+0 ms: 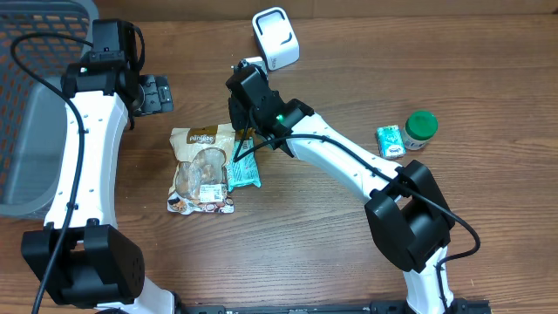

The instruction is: Scan the item barcode

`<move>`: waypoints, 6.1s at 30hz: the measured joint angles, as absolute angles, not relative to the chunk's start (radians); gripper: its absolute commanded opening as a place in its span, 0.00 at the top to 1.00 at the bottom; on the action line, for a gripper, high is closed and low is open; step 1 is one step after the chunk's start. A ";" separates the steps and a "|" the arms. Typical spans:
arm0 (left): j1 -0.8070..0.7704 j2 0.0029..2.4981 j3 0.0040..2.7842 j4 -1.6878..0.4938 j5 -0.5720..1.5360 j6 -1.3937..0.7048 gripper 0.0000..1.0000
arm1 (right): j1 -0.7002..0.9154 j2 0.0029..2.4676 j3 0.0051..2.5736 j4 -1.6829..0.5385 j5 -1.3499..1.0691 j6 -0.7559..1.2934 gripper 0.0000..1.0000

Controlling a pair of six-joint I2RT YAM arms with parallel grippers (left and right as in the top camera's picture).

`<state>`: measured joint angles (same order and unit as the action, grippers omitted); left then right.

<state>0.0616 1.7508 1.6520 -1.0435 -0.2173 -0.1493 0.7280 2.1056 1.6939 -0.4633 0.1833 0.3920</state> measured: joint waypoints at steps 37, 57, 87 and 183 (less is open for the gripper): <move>0.062 1.751 1.652 -1.044 -0.217 -0.149 0.00 | 0.583 1.995 1.692 -0.754 0.183 0.392 0.84; 0.062 1.751 1.652 -1.044 -0.217 -0.149 0.01 | 0.585 1.995 1.692 -0.787 0.180 0.393 0.59; 0.062 1.751 1.652 -1.044 -0.217 -0.149 0.01 | 0.585 1.994 1.692 -0.668 0.190 0.386 0.17; 0.062 1.751 1.652 -1.044 -0.217 -0.149 0.00 | 0.672 2.124 2.095 -1.422 0.168 0.521 0.59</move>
<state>0.0616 1.7508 1.6520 -1.0435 -0.2173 -0.1493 0.6720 2.1242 2.0949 -1.4216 0.1684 0.5205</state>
